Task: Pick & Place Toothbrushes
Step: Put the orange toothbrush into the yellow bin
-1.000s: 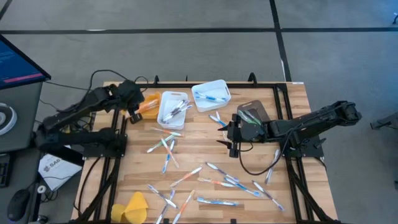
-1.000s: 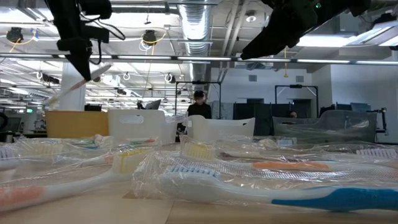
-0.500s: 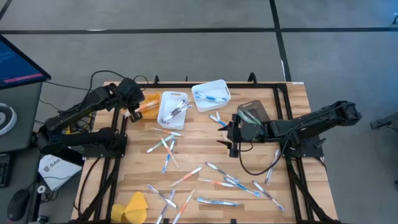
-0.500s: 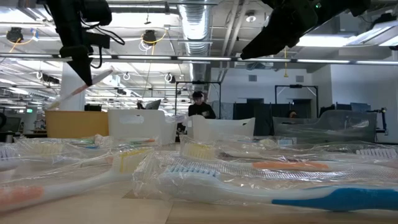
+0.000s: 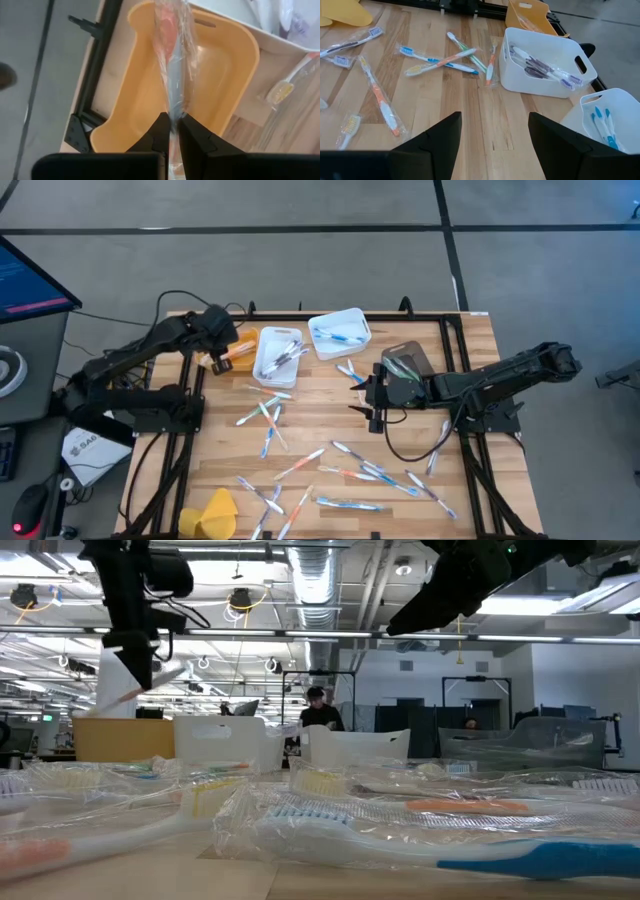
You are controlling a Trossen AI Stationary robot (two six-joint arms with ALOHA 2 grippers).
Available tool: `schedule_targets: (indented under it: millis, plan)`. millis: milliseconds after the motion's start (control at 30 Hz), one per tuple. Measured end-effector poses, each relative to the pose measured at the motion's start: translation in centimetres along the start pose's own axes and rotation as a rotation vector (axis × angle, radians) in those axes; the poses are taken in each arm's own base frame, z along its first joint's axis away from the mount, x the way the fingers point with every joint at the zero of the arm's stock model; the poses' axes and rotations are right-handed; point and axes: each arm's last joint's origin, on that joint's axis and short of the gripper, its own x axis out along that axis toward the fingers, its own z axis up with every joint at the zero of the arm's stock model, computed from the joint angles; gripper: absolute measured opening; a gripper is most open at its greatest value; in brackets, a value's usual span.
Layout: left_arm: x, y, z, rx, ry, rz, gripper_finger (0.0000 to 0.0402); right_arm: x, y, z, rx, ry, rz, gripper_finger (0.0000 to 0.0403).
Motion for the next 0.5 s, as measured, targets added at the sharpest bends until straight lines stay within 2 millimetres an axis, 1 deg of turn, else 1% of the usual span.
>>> schedule_targets:
  millis: [200, 333, 500]
  plan:
    - [1.9, -0.2, 0.9, 0.024, 0.078, -0.033, 0.0016, 0.0, 0.0, 0.0, -0.001, 0.003, 0.000, 0.0226]
    - [2.7, -0.3, 1.2, 0.017, 0.109, -0.050, 0.0017, 0.0, 0.0, -0.1, -0.002, 0.005, 0.000, 0.0226]
    - [3.8, -0.2, 1.4, 0.001, 0.138, -0.116, 0.0017, 0.0, 0.0, -0.1, -0.002, 0.005, 0.000, 0.0226]
